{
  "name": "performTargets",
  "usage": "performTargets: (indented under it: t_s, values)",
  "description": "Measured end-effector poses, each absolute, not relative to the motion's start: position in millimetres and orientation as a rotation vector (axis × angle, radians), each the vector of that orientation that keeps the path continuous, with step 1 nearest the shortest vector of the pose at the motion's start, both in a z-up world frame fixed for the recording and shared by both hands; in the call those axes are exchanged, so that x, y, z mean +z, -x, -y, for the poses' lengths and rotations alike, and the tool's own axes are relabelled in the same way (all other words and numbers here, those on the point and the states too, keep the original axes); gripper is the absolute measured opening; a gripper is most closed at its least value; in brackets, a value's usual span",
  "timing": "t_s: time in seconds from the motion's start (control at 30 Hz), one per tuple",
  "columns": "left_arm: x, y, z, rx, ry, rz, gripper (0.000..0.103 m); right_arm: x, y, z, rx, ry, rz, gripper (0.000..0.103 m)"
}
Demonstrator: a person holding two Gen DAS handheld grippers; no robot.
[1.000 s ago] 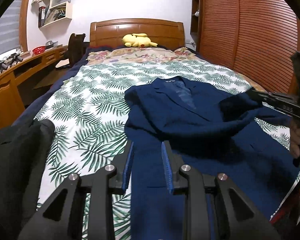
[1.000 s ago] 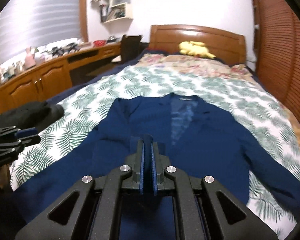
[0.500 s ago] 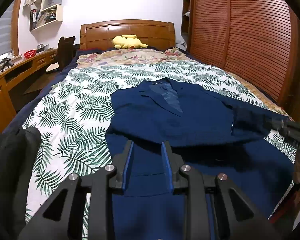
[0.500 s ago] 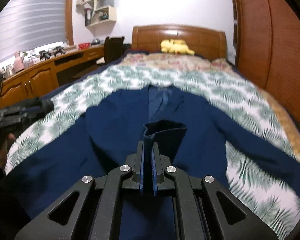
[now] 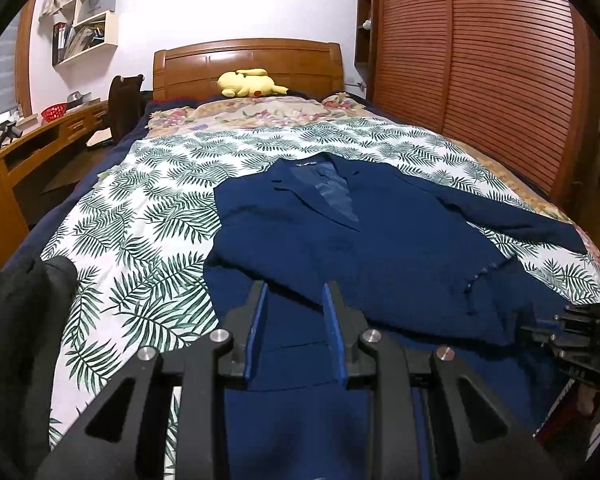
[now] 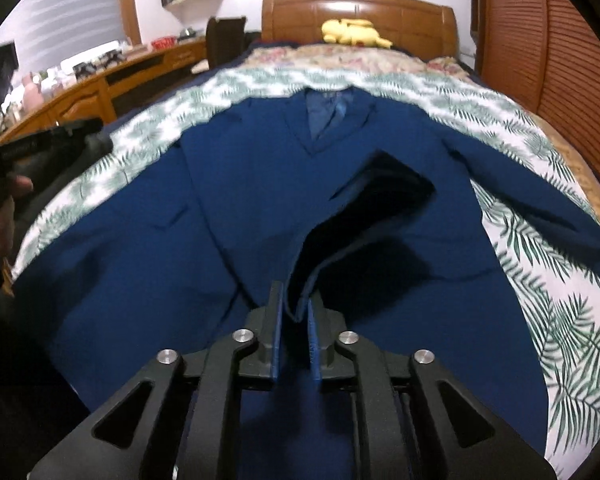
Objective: Fold large clothes
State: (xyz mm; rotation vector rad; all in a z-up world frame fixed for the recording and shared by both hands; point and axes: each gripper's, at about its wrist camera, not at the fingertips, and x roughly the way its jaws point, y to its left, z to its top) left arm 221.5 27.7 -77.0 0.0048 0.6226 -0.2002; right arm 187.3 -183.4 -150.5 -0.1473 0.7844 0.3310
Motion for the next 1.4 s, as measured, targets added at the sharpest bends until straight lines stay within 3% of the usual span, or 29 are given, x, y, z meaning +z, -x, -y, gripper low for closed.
performTargets:
  t_s: [0.07, 0.17, 0.4, 0.8, 0.83, 0.93, 1.03, 1.4]
  values:
    - [-77, -221, -26, -0.205, -0.006, -0.621, 0.026, -150, -184, 185, 0.307, 0.169, -0.787, 0.034]
    - [-76, -218, -23, -0.226, -0.011, -0.615, 0.026, -144, -180, 191, 0.298, 0.18, -0.774, 0.05]
    - [-79, -218, -3, -0.272, -0.037, -0.615, 0.026, -135, -204, 212, 0.246, 0.195, -0.768, 0.051]
    - [-85, -228, 45, -0.365, -0.047, -0.644, 0.029, -169, -264, 242, 0.219, 0.139, -0.94, 0.051]
    - [-86, -229, 48, -0.37, -0.047, -0.647, 0.029, -170, -264, 244, 0.225, 0.132, -0.943, 0.048]
    - [-89, -233, 57, -0.401, -0.034, -0.668, 0.029, -171, -260, 240, 0.235, 0.178, -0.948, 0.02]
    - [-92, -236, 62, -0.417, -0.012, -0.682, 0.029, -169, -257, 234, 0.249, 0.231, -0.935, 0.008]
    - [-100, -241, 70, -0.384, -0.011, -0.689, 0.029, -128, -261, 254, 0.123, 0.189, -0.75, 0.002]
